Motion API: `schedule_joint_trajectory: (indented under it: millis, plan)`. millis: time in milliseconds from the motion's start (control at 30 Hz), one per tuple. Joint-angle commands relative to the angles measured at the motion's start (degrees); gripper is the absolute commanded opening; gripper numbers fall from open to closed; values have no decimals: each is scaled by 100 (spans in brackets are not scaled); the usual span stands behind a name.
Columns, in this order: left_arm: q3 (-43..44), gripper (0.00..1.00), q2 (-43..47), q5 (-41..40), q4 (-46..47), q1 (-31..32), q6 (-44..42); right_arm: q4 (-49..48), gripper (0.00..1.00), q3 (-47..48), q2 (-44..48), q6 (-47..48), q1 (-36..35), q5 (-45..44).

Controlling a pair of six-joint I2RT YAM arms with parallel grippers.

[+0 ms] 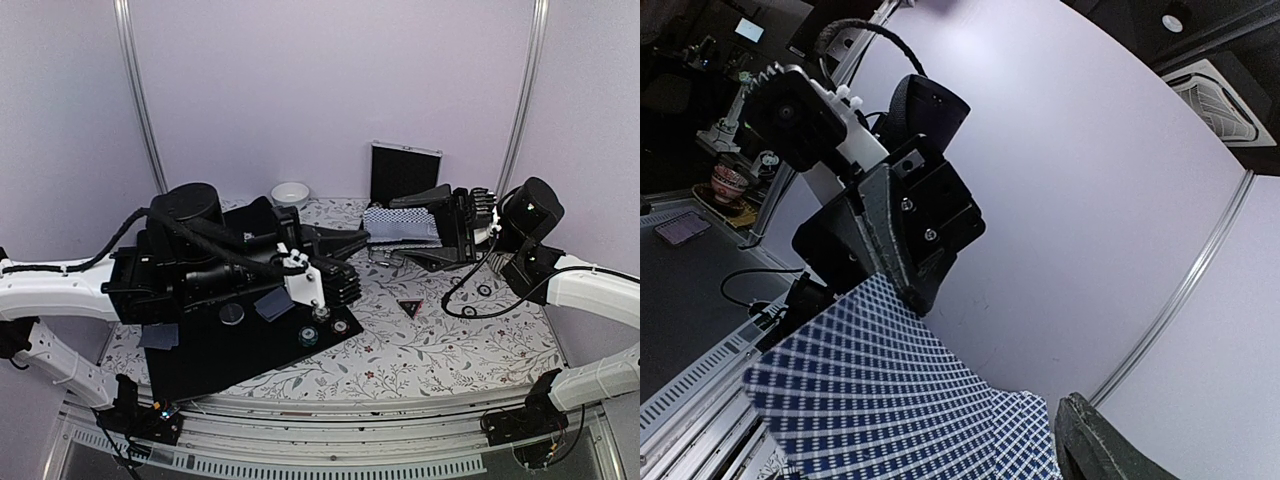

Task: Distribute texas hold em gaming equipment
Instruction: Pick up the poker card from the face-down deck piles, then flop the poker card into the community card area.

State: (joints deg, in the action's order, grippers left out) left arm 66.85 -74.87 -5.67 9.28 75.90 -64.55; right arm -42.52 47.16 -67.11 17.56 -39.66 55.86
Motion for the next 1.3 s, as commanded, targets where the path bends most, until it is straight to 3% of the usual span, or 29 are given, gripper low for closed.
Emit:
schedule_joint_trajectory:
  millis: [0,367,600,767,900,1133,1267]
  plan:
    - [214,0,5,-425,744,58,693,-127,62,39,85,-40,45,-47]
    - [24,0,222,-326,2439,-54,2921,-135,62,46,58,-20,43,-59]
    - [-346,0,845,-1995,3311,-828,5332,-158,62,24,50,-24,45,-50]
    - [-950,0,1469,-3791,2139,-1902,7790,-177,62,49,40,-35,42,-31]
    - [-1723,0,2181,-4240,677,-2857,10309,-183,62,51,64,-42,45,-14]
    - [-2952,0,2829,-3107,-1195,-4526,13626,-180,62,83,68,-58,45,4]
    - [-3973,0,3096,-2282,-1003,-5442,14616,-172,62,63,93,-69,44,0]
